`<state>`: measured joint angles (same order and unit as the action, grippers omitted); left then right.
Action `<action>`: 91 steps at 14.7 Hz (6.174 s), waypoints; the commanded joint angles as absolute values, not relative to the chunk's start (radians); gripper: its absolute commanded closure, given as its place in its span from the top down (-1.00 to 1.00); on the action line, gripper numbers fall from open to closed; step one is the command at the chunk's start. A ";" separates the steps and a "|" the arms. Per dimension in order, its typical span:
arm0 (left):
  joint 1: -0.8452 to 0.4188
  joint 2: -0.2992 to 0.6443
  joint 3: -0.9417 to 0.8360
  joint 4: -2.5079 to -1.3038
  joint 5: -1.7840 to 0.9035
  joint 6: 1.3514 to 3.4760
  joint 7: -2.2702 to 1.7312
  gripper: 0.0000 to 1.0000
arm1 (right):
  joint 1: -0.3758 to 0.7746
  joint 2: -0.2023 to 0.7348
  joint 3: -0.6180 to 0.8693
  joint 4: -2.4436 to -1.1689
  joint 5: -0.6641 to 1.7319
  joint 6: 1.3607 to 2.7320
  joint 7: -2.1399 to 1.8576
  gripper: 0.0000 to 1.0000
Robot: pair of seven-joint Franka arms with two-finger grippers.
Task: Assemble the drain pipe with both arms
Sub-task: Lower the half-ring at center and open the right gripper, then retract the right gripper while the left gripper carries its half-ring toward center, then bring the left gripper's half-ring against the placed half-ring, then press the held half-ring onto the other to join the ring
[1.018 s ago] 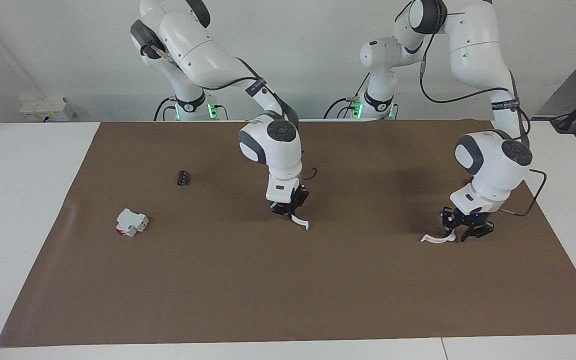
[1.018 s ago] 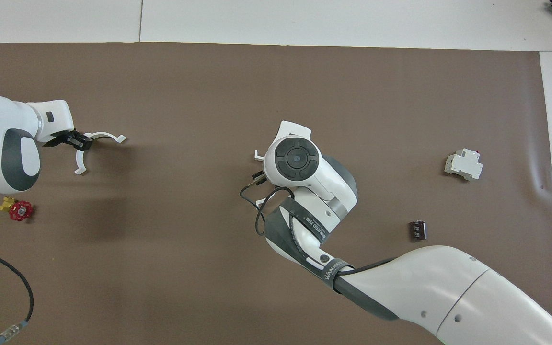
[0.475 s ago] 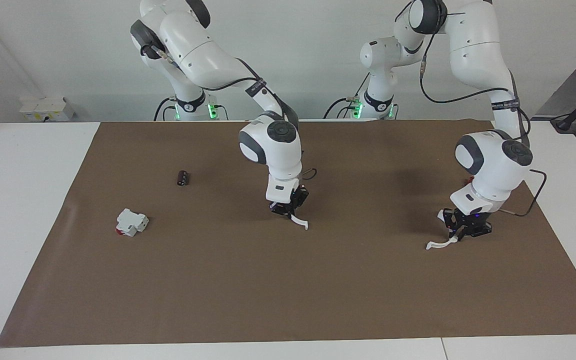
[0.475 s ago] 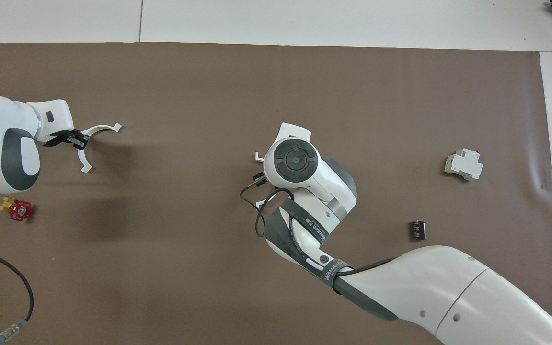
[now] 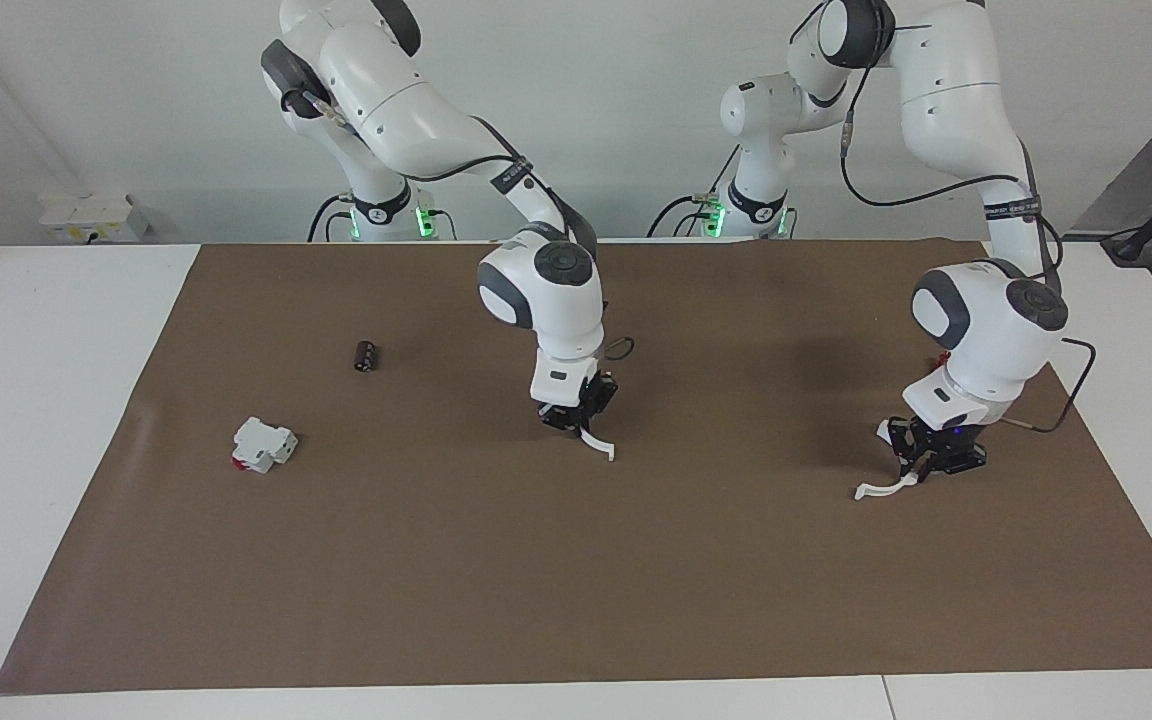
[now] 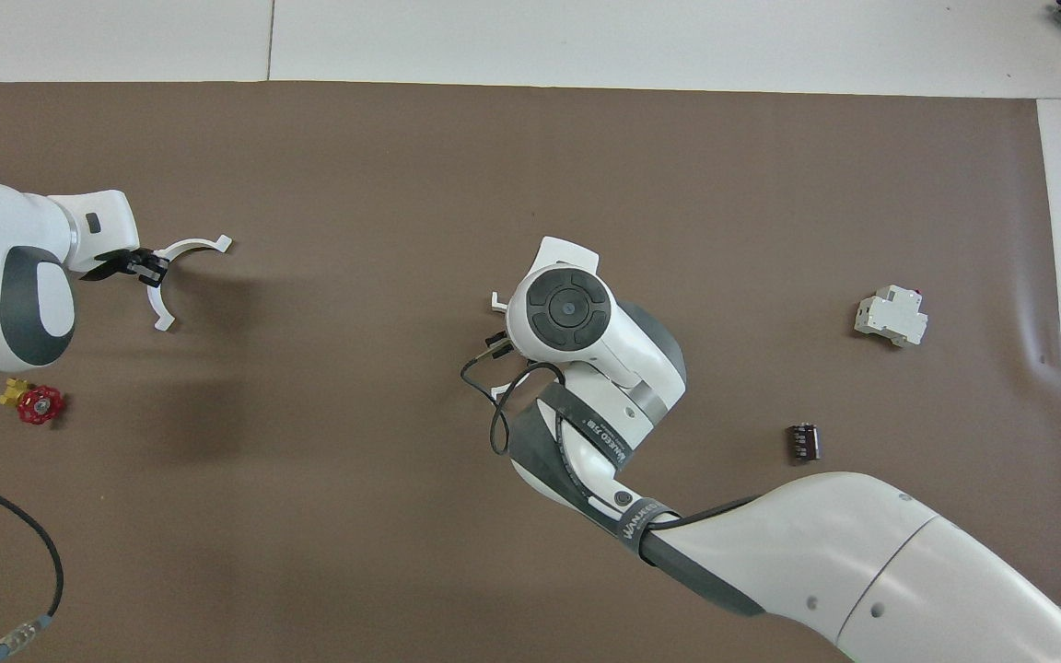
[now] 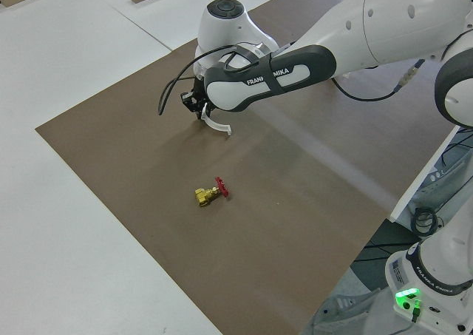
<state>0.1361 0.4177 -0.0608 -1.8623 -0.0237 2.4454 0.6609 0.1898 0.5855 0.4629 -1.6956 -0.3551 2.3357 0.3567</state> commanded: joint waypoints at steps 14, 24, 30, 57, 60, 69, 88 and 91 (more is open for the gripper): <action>0.048 0.374 -0.067 -1.845 -0.034 2.399 0.375 -1.00 | 0.149 0.402 0.447 -1.703 -0.276 2.303 0.393 1.00; -0.156 0.365 -0.058 -1.844 0.051 2.343 -0.012 -1.00 | 0.152 0.163 0.122 -1.695 -0.074 2.171 0.387 1.00; -0.256 0.359 -0.058 -1.844 0.096 2.319 -0.198 -1.00 | 0.164 0.025 -0.034 -1.694 -0.060 1.916 0.335 1.00; -0.475 0.316 -0.063 -1.930 0.195 2.327 -0.497 -1.00 | 0.081 -0.146 -0.121 -1.675 -0.021 1.520 0.095 1.00; -0.483 0.316 -0.063 -1.937 0.195 2.327 -0.505 -1.00 | 0.112 -0.141 -0.137 -1.678 -0.020 1.523 0.101 1.00; -0.495 0.308 -0.063 -1.979 0.198 2.368 -0.520 -1.00 | 0.112 -0.143 -0.135 -1.681 -0.020 1.526 0.100 1.00; -0.512 0.308 -0.063 -2.013 0.233 2.424 -0.523 -1.00 | 0.117 -0.143 -0.135 -1.683 -0.020 1.526 0.098 1.00; -0.514 0.308 -0.064 -2.014 0.233 2.427 -0.543 -1.00 | 0.118 -0.144 -0.133 -1.684 -0.020 1.525 0.098 1.00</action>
<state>-0.4967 0.3429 -0.0780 -1.9699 0.2107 2.4026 -0.5054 0.1143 -0.1232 -0.1280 -1.6632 -0.0502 1.5290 0.1147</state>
